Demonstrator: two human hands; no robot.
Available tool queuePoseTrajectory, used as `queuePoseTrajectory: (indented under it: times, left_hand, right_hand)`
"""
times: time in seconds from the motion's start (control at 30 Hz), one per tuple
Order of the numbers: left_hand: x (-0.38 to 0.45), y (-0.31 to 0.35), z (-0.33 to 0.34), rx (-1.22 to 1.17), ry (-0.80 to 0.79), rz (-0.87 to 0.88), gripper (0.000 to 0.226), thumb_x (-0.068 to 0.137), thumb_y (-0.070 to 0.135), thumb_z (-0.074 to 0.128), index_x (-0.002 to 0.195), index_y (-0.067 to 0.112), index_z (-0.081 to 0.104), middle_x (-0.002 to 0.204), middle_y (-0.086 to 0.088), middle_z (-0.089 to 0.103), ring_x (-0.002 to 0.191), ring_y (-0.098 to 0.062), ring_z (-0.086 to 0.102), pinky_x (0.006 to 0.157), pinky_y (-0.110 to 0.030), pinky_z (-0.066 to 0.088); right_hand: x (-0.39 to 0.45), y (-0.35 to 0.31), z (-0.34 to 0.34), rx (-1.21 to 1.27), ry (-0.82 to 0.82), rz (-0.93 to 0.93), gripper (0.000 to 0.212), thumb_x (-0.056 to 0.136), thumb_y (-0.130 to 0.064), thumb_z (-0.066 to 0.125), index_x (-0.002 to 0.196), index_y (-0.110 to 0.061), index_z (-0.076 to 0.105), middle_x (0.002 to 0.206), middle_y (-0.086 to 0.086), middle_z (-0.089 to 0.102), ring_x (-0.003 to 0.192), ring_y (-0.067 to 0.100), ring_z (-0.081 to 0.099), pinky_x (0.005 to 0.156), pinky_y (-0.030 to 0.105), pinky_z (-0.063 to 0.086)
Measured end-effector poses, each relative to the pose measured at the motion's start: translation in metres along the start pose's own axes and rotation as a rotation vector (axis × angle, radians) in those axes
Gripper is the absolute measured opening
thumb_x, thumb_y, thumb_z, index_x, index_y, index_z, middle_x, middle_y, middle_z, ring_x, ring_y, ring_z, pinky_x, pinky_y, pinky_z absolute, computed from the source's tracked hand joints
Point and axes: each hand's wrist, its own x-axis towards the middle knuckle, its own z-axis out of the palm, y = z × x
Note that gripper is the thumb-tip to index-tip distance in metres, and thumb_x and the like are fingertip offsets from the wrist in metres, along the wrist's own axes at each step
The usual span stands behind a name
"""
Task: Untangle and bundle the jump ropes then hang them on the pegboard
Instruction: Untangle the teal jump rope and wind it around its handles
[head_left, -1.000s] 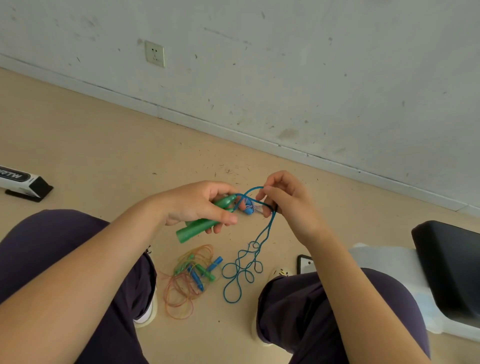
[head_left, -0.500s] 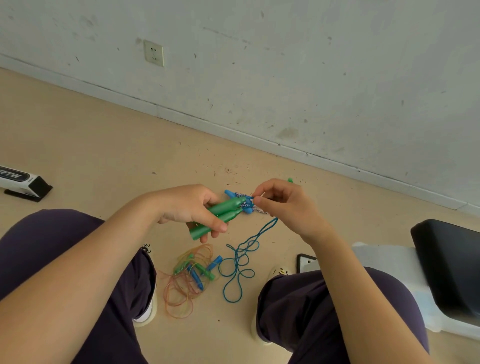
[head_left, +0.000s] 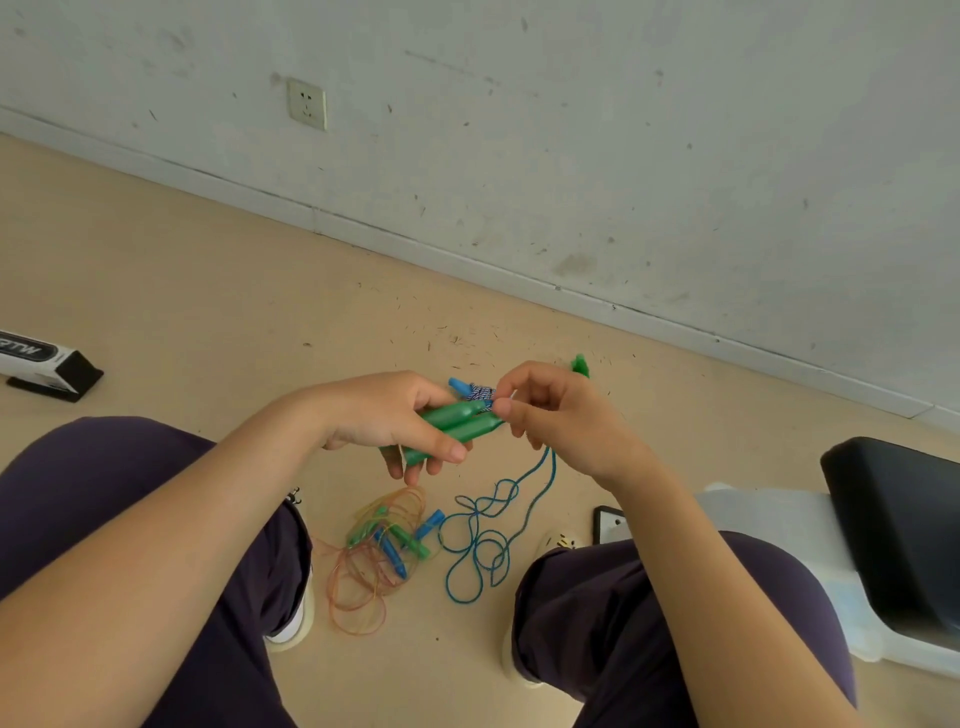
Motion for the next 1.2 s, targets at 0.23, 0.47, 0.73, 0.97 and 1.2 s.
queuePoseTrajectory:
  times: [0.23, 0.47, 0.73, 0.97, 1.2]
  left_hand:
    - [0.003, -0.002, -0.001, -0.072, 0.164, 0.059, 0.012, 0.088, 0.021, 0.076, 0.098, 0.019, 0.071, 0.078, -0.005, 0.073, 0.06, -0.02, 0.067, 0.048, -0.025, 0.05]
    - [0.002, 0.002, 0.002, -0.067, 0.132, 0.082, 0.006, 0.089, 0.026, 0.075, 0.088, 0.031, 0.073, 0.073, 0.0, 0.068, 0.056, -0.013, 0.054, 0.043, -0.02, 0.036]
    - [0.002, 0.001, 0.001, -0.112, 0.093, 0.095, 0.016, 0.089, 0.036, 0.073, 0.097, 0.023, 0.067, 0.077, -0.006, 0.071, 0.049, -0.014, 0.054, 0.038, -0.019, 0.034]
    - [-0.002, 0.008, 0.005, -0.072, 0.062, 0.042, 0.031, 0.087, 0.052, 0.066, 0.094, 0.022, 0.07, 0.064, 0.0, 0.061, 0.043, -0.011, 0.041, 0.041, -0.019, 0.03]
    - [0.0, 0.01, 0.009, -0.068, 0.016, 0.039, 0.034, 0.094, 0.042, 0.058, 0.093, 0.008, 0.06, 0.067, -0.002, 0.066, 0.046, -0.015, 0.052, 0.04, -0.021, 0.037]
  right_hand:
    - [0.0, 0.0, -0.005, 0.077, 0.077, 0.002, 0.008, 0.096, -0.006, 0.059, 0.091, -0.012, 0.06, 0.065, -0.001, 0.06, 0.052, 0.013, 0.046, 0.053, 0.025, 0.039]
    - [0.002, 0.0, 0.001, 0.127, 0.056, -0.004, 0.004, 0.095, -0.021, 0.064, 0.092, -0.021, 0.067, 0.061, 0.002, 0.057, 0.061, 0.026, 0.043, 0.047, 0.026, 0.033]
    - [0.004, 0.0, -0.001, 0.183, 0.15, 0.024, 0.008, 0.099, -0.007, 0.054, 0.094, -0.006, 0.059, 0.071, 0.018, 0.053, 0.044, 0.004, 0.044, 0.044, 0.017, 0.031]
    - [0.004, -0.001, -0.001, 0.157, 0.179, 0.035, 0.01, 0.099, -0.008, 0.055, 0.099, 0.001, 0.06, 0.064, 0.009, 0.057, 0.044, 0.005, 0.043, 0.045, 0.017, 0.033]
    - [0.004, 0.002, 0.001, 0.179, 0.207, -0.005, 0.008, 0.097, -0.008, 0.058, 0.091, -0.008, 0.063, 0.059, -0.005, 0.06, 0.046, 0.001, 0.048, 0.047, 0.013, 0.037]
